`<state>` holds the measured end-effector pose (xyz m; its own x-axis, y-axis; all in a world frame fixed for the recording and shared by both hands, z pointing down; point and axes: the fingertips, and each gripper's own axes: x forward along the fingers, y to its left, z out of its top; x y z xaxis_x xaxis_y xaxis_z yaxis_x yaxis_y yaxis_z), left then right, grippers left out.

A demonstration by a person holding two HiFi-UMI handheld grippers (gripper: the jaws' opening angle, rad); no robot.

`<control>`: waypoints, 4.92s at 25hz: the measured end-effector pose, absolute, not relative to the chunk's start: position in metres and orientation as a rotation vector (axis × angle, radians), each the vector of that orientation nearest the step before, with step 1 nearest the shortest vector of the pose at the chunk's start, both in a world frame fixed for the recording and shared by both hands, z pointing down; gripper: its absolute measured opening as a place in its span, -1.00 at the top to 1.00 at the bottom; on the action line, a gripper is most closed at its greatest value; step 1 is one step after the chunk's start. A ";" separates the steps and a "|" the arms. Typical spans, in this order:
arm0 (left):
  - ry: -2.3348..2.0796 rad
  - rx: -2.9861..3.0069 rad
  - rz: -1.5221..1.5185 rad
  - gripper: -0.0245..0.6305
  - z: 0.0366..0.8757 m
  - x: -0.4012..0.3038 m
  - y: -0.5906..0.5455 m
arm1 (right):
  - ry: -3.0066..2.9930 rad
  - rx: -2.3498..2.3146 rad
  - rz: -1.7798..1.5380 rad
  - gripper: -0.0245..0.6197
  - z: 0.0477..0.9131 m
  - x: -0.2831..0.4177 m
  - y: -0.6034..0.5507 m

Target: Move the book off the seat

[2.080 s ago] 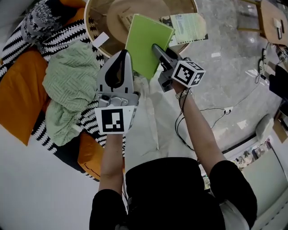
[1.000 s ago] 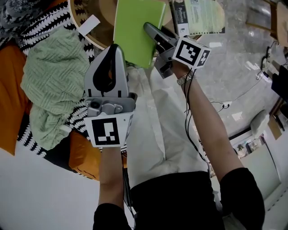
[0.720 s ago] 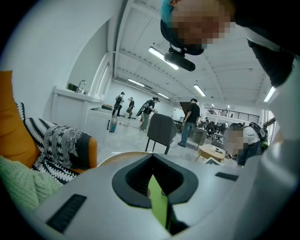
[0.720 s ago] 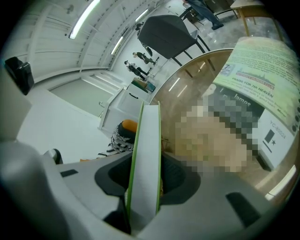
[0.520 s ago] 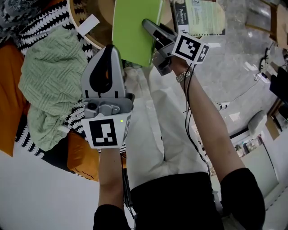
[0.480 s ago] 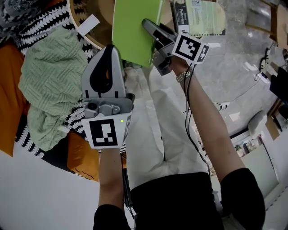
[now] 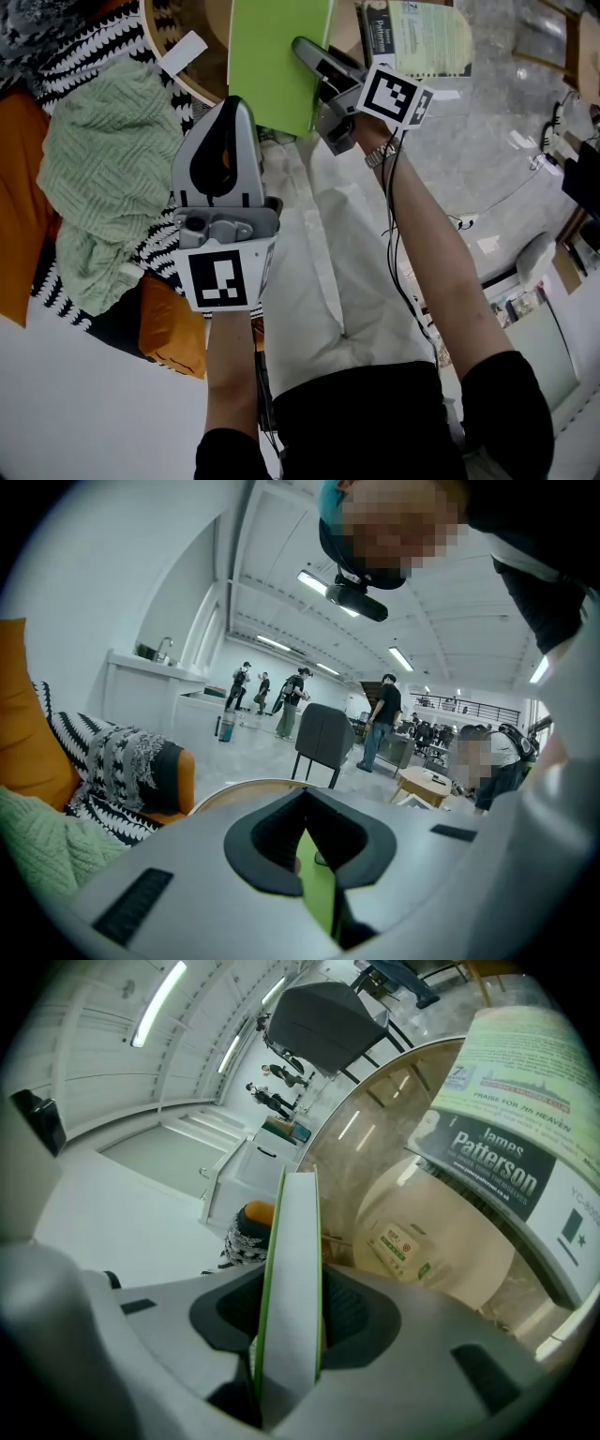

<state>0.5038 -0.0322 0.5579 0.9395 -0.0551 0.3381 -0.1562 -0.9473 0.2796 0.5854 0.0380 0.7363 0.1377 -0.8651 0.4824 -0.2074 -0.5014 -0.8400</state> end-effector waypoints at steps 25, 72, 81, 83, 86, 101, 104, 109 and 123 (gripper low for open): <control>-0.163 2.770 0.513 0.89 0.566 0.494 -0.031 | 0.980 -2.098 -1.581 0.13 0.777 0.586 0.064; -0.126 2.840 0.439 0.89 0.511 0.480 -0.023 | 0.985 -2.357 -1.403 0.42 0.678 0.576 0.084; -0.140 2.861 0.389 0.89 0.473 0.476 -0.023 | 1.059 -2.384 -1.240 0.86 0.607 0.572 0.075; -0.142 2.863 0.373 0.89 0.462 0.475 -0.024 | 1.089 -2.387 -1.190 0.88 0.587 0.571 0.070; -0.145 2.867 0.357 0.89 0.448 0.474 -0.027 | 1.116 -2.384 -1.112 0.88 0.557 0.571 0.063; -0.134 2.935 0.181 0.89 0.327 0.482 -0.031 | 1.245 -2.319 -0.659 0.88 0.357 0.574 0.046; -0.134 2.951 0.143 0.89 0.295 0.481 -0.032 | 1.281 -2.315 -0.590 0.88 0.315 0.571 0.044; -0.132 2.990 0.060 0.89 0.244 0.486 -0.032 | 1.366 -2.306 -0.464 0.88 0.253 0.570 0.040; -0.140 3.053 -0.061 0.89 0.117 0.474 -0.020 | 1.568 -2.244 -0.230 0.88 0.104 0.541 0.049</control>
<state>0.4741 -0.0202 0.1173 0.9950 -0.0928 -0.0359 -0.0894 -0.9922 0.0869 0.5409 0.0493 0.1036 0.3600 -0.9288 -0.0879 -0.8645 -0.2967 -0.4056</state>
